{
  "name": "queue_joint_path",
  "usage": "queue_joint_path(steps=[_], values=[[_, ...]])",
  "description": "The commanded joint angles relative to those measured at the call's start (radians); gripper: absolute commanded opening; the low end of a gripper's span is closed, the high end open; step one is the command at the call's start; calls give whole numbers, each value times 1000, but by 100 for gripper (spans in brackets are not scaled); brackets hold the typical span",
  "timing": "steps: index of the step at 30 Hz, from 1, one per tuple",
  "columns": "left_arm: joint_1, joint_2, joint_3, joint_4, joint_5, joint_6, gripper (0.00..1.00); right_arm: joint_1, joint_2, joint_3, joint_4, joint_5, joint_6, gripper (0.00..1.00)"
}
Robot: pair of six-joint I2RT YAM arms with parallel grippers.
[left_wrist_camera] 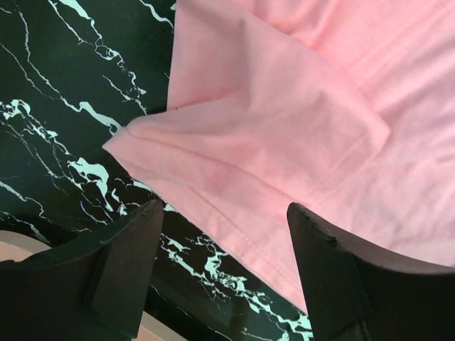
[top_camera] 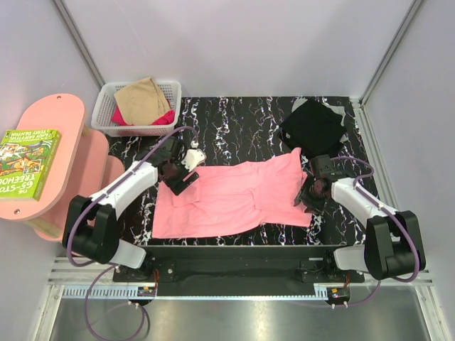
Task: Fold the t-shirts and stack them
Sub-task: Flatten the tshirt out
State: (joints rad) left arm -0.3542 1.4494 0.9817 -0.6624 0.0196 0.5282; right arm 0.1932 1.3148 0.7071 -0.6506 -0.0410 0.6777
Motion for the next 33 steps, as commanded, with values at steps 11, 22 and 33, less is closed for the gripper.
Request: queue_joint_path(steps=[11,22,33], values=[[-2,11,-100,-51,-10,33,75,-1,44,37,52,20,-13,49],[-2,118,-66,-23,8,-16,68,-1,34,23,66,4,-10,43],[-15,154,-26,-25,42,-36,30,-3,20,12,72,-3,-12,40]])
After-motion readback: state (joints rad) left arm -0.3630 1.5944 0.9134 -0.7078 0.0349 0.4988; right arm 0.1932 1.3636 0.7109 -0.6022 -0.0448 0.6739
